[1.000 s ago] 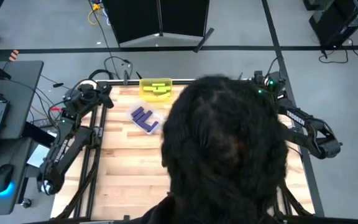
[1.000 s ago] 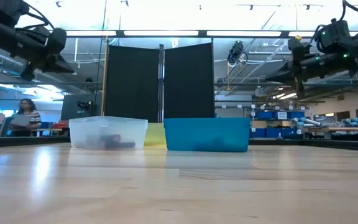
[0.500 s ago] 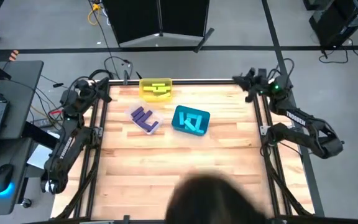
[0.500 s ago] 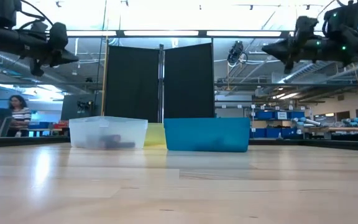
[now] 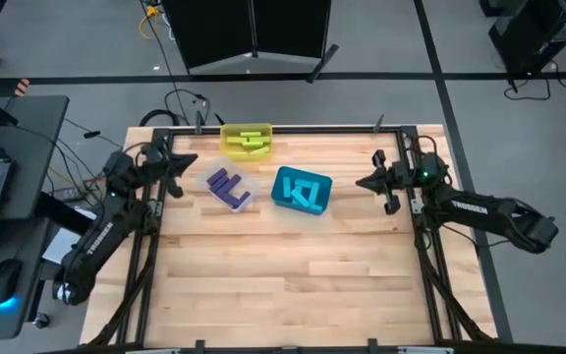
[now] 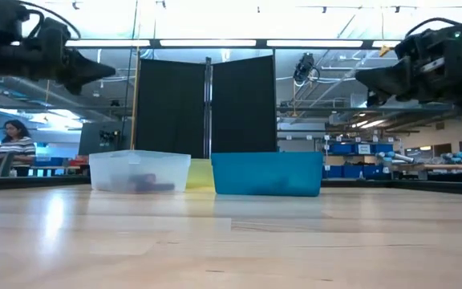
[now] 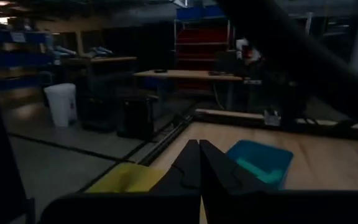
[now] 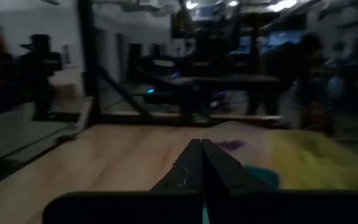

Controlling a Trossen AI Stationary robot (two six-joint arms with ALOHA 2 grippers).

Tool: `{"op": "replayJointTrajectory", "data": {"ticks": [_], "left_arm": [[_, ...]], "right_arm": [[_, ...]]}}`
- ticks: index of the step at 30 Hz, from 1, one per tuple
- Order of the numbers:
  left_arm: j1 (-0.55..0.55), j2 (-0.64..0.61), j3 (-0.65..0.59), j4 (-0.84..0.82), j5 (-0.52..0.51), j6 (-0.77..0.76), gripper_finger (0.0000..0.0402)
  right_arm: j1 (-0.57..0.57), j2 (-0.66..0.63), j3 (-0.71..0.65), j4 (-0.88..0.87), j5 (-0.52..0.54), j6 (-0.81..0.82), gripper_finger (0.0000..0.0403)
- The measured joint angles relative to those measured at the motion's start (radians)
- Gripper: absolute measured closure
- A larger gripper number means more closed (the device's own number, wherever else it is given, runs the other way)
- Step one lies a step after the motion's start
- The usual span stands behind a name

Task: Sort blocks
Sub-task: Return to Home Position

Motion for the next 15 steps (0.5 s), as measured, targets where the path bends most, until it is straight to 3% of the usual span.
{"op": "replayJointTrajectory", "data": {"ticks": [3, 7, 11, 15], "left_arm": [[-0.038, -0.08, -0.063, 0.012, -0.067, -0.035, 0.0401], [-0.08, -0.205, -0.125, 0.009, -0.07, -0.086, 0.0401], [-0.114, -0.214, -0.143, -0.017, -0.058, -0.116, 0.0401], [-0.148, -0.214, -0.141, -0.04, -0.067, -0.124, 0.0401]], "right_arm": [[0.023, -0.038, 0.0, -0.037, 0.037, -0.002, 0.0399], [0.045, -0.106, 0.0, -0.042, 0.068, 0.004, 0.0399], [0.096, -0.189, 0.0, -0.048, 0.125, 0.049, 0.0399], [0.171, -0.29, 0.0, -0.207, 0.247, 0.037, 0.0399]]}}
